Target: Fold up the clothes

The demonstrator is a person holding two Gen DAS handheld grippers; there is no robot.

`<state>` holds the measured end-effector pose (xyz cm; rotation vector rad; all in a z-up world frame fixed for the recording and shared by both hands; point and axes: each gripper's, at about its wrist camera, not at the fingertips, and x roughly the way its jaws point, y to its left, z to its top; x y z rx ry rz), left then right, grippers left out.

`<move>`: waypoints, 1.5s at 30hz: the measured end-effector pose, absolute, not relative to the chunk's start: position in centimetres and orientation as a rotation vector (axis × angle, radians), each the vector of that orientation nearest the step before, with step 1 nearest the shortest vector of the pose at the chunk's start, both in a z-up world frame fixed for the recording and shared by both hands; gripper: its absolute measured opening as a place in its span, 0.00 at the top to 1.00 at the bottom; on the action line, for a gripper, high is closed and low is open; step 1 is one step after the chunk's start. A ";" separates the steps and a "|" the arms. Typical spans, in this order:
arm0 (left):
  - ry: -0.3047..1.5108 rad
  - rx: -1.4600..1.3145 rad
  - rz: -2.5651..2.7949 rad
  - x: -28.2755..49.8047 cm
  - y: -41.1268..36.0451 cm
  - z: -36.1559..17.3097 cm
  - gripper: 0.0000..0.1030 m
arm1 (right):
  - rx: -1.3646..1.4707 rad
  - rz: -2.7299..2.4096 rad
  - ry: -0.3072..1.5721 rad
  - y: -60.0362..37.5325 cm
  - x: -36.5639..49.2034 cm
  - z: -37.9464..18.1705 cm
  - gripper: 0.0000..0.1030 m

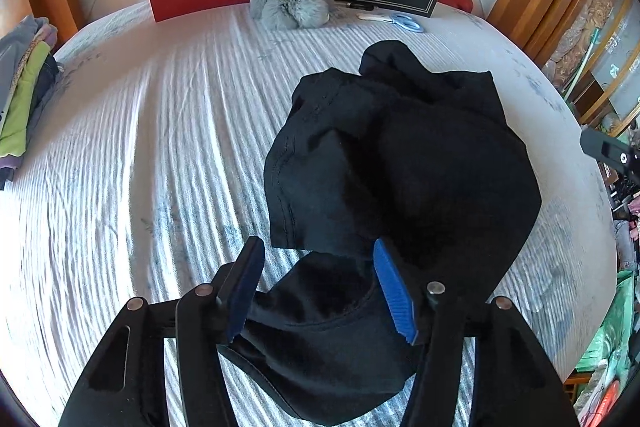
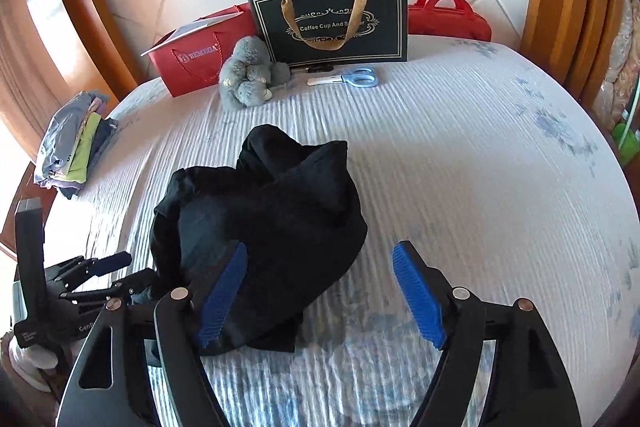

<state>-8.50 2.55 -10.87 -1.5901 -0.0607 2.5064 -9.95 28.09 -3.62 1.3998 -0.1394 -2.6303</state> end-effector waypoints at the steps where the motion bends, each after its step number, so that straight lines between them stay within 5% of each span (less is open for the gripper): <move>1: -0.067 -1.602 2.505 -8.7 2.4 -11.2 0.42 | 1.397 -2.624 -0.136 28.0 -10.5 -3.6 0.21; 12: -0.095 -1.641 2.459 -11.0 2.8 -14.1 0.46 | 1.532 -2.466 -0.140 26.4 -16.5 -8.8 0.23; 14: -0.116 -1.648 2.435 -11.2 2.7 -14.5 0.84 | 1.559 -2.434 -0.141 26.1 -17.6 -9.8 0.33; 16: -0.125 -1.667 2.442 -11.5 2.5 -14.6 0.96 | 1.585 -2.402 -0.143 25.8 -18.6 -10.9 0.53; 22: -0.069 -1.545 2.619 -12.5 0.0 -9.9 0.98 | 1.543 -2.407 -0.106 25.2 -19.8 -10.6 0.94; 28: -0.049 -1.289 2.793 -14.9 -3.6 -1.6 0.98 | 1.222 -2.600 -0.214 27.0 -18.7 -1.5 0.95; 33: -0.065 -1.243 2.782 -14.2 -4.7 0.8 0.97 | 1.048 -2.730 -0.257 29.2 -13.8 4.0 0.95; 37: -0.042 -1.324 2.681 -12.5 -3.4 -1.9 0.97 | 1.156 -2.722 -0.265 30.7 -10.5 3.0 0.95; 39: -0.032 -1.394 2.604 -11.5 -2.8 -4.0 0.96 | 1.248 -2.714 -0.270 31.5 -9.0 1.2 0.95; 40: -0.024 -1.432 2.565 -11.2 -2.6 -5.1 0.85 | 1.296 -2.701 -0.294 32.0 -8.4 0.1 0.95; 41: -0.015 -1.446 2.543 -10.9 -2.3 -5.8 0.59 | 1.346 -2.684 -0.324 32.6 -7.8 -0.9 0.94; 42: -0.005 -1.452 2.526 -10.6 -2.1 -6.4 0.47 | 1.386 -2.672 -0.357 33.0 -7.4 -1.8 0.92; 43: 0.004 -1.457 2.510 -10.2 -1.9 -7.1 0.33 | 1.420 -2.655 -0.381 33.4 -7.1 -2.6 0.83; 44: 0.005 -1.464 2.501 -10.0 -1.8 -7.5 0.32 | 1.442 -2.642 -0.400 33.6 -6.9 -3.2 0.74; 45: -0.002 -1.475 2.493 -10.0 -1.9 -7.8 0.32 | 1.450 -2.636 -0.416 33.7 -6.6 -3.6 0.50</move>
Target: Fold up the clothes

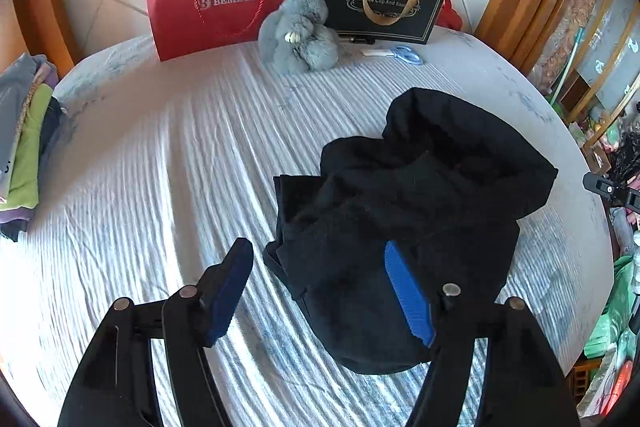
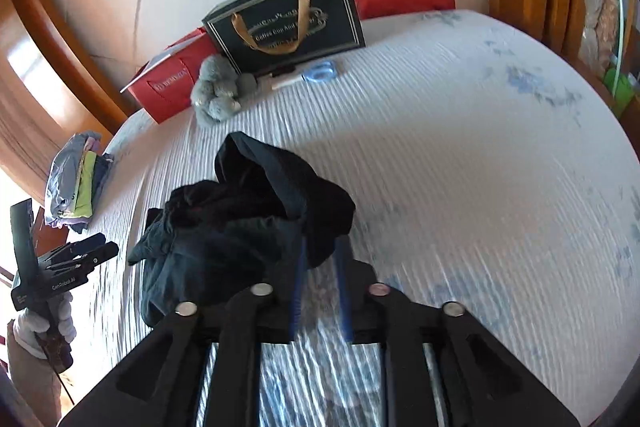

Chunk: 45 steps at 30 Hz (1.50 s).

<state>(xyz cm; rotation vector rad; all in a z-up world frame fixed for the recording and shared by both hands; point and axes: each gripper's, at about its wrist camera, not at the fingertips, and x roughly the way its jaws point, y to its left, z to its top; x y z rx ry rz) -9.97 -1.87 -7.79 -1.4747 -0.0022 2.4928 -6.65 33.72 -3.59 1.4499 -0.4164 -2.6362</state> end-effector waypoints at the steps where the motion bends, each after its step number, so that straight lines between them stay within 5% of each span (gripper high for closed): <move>1: -0.016 -1.487 2.485 -10.0 -2.0 -8.2 0.31 | 1.449 -2.628 -0.426 33.7 -6.6 -3.9 0.32; 7: -0.076 -1.587 2.451 -10.0 -2.4 -11.0 0.29 | 1.442 -2.590 -0.318 31.7 -8.7 -4.1 0.17; 22: -0.071 -1.630 2.513 -11.8 -0.2 -14.0 0.30 | 1.480 -2.404 -0.005 25.6 -18.2 -7.2 0.17; 33: 0.029 -1.624 2.559 -12.4 1.0 -15.1 0.43 | 1.554 -2.375 0.090 24.0 -21.5 -11.7 0.19; 36: 0.057 -1.637 2.609 -12.4 0.8 -15.1 0.64 | 1.558 -2.375 0.104 23.6 -22.0 -12.4 0.20; 38: 0.021 -1.647 2.613 -12.5 0.3 -15.0 0.79 | 1.565 -2.359 0.103 23.5 -22.1 -12.8 0.40; 40: -0.019 -1.656 2.607 -12.6 -0.2 -14.9 0.90 | 1.597 -2.359 0.124 23.6 -22.2 -13.2 0.73; 45: -0.043 -1.620 2.645 -12.5 -0.9 -13.0 0.95 | 1.574 -2.399 0.093 24.9 -21.5 -12.0 0.93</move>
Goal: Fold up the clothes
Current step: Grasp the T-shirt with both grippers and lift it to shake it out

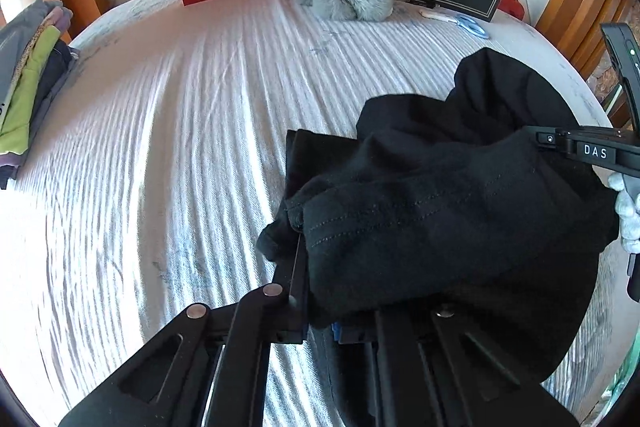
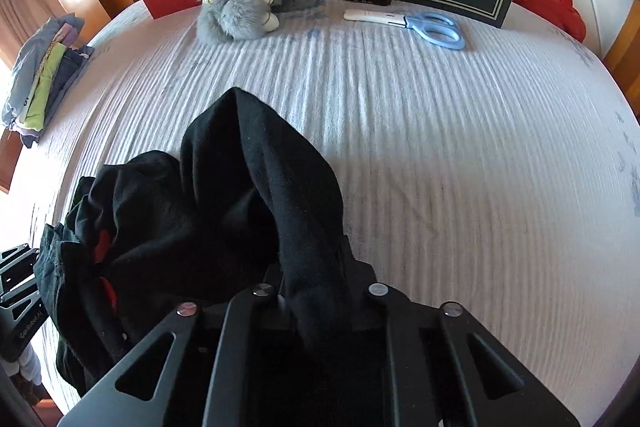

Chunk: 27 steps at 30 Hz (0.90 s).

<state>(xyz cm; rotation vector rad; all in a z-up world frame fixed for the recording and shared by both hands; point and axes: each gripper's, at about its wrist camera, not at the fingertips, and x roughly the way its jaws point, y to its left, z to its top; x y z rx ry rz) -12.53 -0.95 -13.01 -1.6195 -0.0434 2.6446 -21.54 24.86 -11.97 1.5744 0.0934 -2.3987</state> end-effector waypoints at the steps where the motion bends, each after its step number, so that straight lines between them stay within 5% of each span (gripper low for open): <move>1: -0.035 -1.585 2.675 -12.6 -1.2 -11.9 0.95 | 1.545 -2.431 0.075 25.3 -21.3 -11.2 0.94; 9: 0.064 -1.116 3.014 -16.1 -5.8 2.7 0.94 | 1.047 -2.864 -0.186 31.2 -19.3 3.4 0.97; 17: 0.069 -0.552 3.207 -15.2 -10.1 19.9 0.94 | 0.481 -3.074 -0.227 31.6 -13.8 18.0 0.97; 20: 0.078 -0.482 3.203 -13.0 -10.7 21.1 0.94 | 0.430 -3.078 -0.217 30.5 -10.9 19.1 0.97; 27: 0.025 -0.956 3.052 -8.2 -14.0 6.9 0.94 | 0.886 -2.913 -0.289 29.4 -5.7 9.2 0.96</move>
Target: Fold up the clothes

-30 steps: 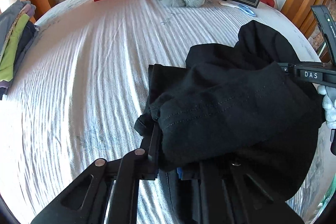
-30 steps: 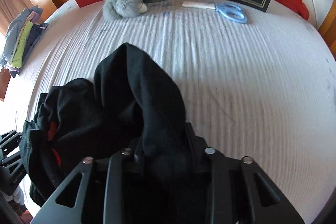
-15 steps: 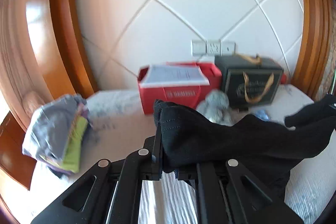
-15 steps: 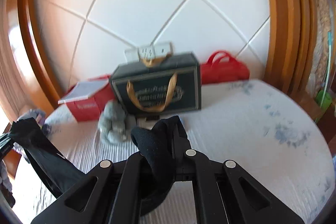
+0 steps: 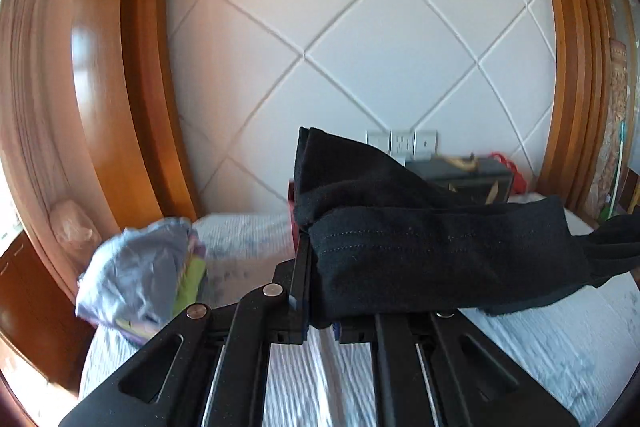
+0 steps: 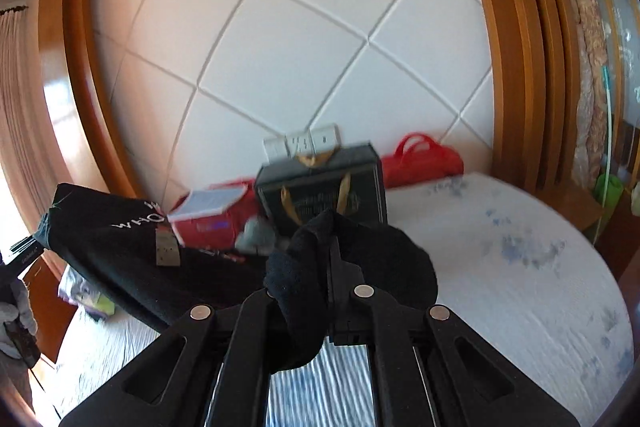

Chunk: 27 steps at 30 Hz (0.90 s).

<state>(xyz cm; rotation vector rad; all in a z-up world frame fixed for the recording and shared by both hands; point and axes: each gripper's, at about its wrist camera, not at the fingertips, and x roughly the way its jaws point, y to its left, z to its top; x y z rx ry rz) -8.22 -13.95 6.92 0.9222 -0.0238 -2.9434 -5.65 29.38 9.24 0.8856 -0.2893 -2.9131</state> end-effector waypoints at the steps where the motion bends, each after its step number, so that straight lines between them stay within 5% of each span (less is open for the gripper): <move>1: -0.016 0.992 -2.927 -7.5 -14.4 4.8 0.94 | 0.975 -2.877 -0.302 29.1 -4.8 7.1 0.96; 7: 0.001 1.524 -2.665 -2.1 -15.7 -9.6 0.94 | 1.480 -2.608 -0.373 27.5 0.2 -6.1 0.96; 11: 0.061 1.742 -2.550 0.5 -16.6 -13.8 0.84 | 1.640 -2.526 -0.452 28.4 1.8 -9.6 0.89; 14: 0.143 1.716 -2.587 0.9 -17.3 -12.5 0.64 | 1.666 -2.530 -0.511 29.8 2.5 -9.7 0.78; 16: 0.169 1.647 -2.655 0.8 -17.4 -10.4 0.59 | 1.639 -2.556 -0.540 30.9 2.9 -8.6 0.46; 27: 0.197 1.413 -2.805 -3.7 -16.0 -5.6 0.27 | 1.567 -2.737 -0.700 38.5 3.9 -6.6 0.39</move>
